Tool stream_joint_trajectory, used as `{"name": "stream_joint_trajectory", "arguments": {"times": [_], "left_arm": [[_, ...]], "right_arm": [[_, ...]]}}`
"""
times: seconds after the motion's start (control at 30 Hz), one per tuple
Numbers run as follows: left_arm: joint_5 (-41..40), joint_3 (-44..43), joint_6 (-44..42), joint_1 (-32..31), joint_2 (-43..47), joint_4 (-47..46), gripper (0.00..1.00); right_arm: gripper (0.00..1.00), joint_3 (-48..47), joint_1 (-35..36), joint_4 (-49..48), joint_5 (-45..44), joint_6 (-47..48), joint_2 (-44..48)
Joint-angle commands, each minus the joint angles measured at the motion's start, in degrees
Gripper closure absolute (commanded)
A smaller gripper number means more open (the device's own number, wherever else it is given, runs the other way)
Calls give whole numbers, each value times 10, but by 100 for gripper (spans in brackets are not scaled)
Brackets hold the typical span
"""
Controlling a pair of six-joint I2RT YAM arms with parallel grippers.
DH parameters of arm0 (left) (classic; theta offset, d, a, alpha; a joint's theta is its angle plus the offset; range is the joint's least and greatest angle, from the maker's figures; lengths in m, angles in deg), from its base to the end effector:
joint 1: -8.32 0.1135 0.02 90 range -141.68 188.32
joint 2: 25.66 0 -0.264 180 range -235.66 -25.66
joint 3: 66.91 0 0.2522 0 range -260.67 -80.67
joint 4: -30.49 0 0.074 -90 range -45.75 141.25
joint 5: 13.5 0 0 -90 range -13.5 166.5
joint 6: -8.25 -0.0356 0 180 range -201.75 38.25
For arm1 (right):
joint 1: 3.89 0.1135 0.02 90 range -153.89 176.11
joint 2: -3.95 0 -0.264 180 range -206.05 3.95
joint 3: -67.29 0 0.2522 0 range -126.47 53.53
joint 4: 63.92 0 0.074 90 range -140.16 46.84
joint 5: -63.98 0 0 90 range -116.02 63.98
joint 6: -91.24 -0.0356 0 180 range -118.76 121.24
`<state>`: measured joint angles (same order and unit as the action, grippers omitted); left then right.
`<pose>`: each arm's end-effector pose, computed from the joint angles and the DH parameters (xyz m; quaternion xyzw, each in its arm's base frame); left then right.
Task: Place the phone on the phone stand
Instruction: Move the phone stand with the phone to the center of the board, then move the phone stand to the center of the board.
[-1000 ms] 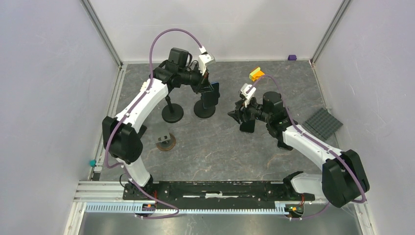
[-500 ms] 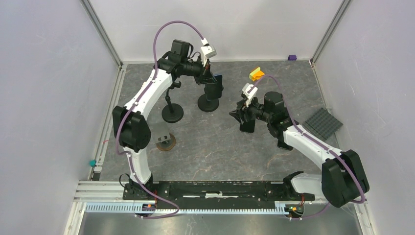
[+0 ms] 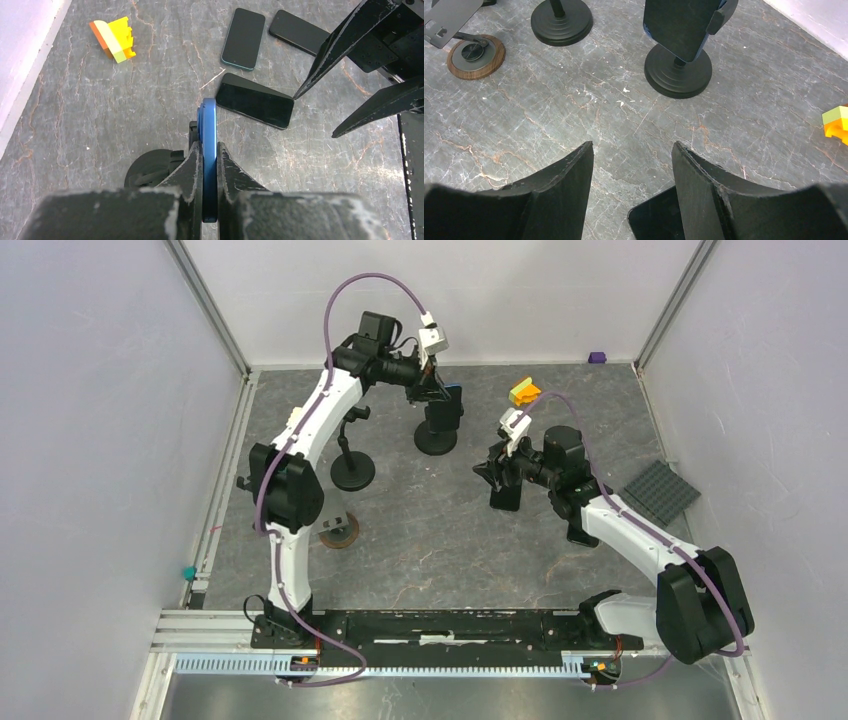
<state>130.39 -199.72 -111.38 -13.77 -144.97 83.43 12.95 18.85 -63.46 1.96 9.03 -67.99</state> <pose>0.4227 -0.2026 0.3422 0.5257 0.6409 -0.3838 0.4068 0.2507 0.1232 0.2555 -0.3437 0.7202 0.2681 0.5396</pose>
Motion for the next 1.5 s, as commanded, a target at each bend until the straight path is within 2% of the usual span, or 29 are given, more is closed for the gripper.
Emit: {"name": "stream_joint_trajectory", "arguments": {"times": [0.0, 0.23, 0.53, 0.6, 0.87, 1.1, 1.17, 1.37, 1.47], "left_arm": [[55, -78, -29, 5, -34, -20, 98], [65, -150, -28, 9, -79, -14, 98], [56, -200, -20, 10, -116, -13, 98], [54, -204, -19, 10, -118, -13, 95], [26, -201, -12, 11, -115, -14, 61], [12, -177, -4, 11, -83, -12, 42], [11, -159, -2, 10, -66, -12, 36], [-15, -67, 11, 10, 13, -16, 11], [-64, 8, 44, 11, 71, -51, 1]], "right_arm": [[36, -6, -5, -27, -9, 3, 8], [36, -6, -12, -25, -11, 5, 8], [37, -5, -15, -25, -9, 6, 3], [37, -6, -16, -26, -9, 6, 3], [36, -5, -18, -26, -5, 5, 4], [36, -3, -19, -24, -3, 2, 12], [36, -3, -19, -25, -2, 1, 14], [36, -6, -20, -19, -2, -1, 28], [35, -14, -20, -8, -4, -2, 36]]}}
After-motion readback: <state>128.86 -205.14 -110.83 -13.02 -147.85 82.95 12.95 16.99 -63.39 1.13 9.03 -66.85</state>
